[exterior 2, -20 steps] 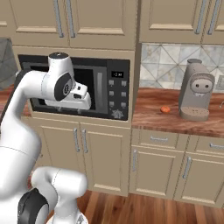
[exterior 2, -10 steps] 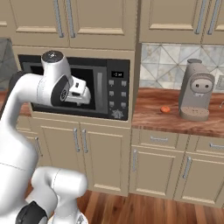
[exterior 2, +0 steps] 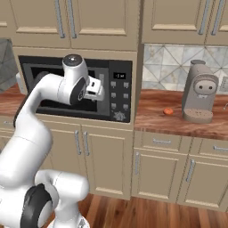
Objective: Open the microwave door.
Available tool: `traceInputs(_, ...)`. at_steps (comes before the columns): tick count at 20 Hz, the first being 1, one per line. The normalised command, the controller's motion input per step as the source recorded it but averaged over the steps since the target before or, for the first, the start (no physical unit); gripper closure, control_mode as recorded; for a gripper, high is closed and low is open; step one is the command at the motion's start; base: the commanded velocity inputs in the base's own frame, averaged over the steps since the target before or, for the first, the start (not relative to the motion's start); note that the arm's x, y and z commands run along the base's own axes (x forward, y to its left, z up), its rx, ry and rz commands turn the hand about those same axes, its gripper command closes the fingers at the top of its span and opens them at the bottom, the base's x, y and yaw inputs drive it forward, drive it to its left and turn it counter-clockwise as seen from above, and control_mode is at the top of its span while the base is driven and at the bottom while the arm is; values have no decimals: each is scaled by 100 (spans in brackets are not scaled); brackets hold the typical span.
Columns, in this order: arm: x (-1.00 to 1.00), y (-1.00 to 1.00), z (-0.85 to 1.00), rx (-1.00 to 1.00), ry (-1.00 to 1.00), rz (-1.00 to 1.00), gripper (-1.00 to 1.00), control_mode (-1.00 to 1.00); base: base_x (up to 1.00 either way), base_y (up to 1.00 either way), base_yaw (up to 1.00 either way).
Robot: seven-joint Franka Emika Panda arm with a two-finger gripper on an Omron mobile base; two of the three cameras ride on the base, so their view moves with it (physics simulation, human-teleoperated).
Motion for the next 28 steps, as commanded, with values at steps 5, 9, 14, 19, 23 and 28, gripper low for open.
traceInputs(5, 63, -6, -66, -2, -1, 0, -100, -100, 0, 0, 0)
traceInputs(9, 75, -1, -65, -1, -8, -2, -100, -100, 0, 0, 0)
traceInputs(14, 93, 0, -16, 0, -13, -5, -100, -100, 0, 0, 0)
traceInputs(19, 81, 0, 0, 0, -5, -7, -100, -100, 0, 0, 0)
traceInputs(23, 71, 0, 0, 0, 0, 0, -100, -100, 0, 0, 0)
traceInputs(28, 61, 0, -5, 0, 0, 0, -100, -100, 0, 0, 0)
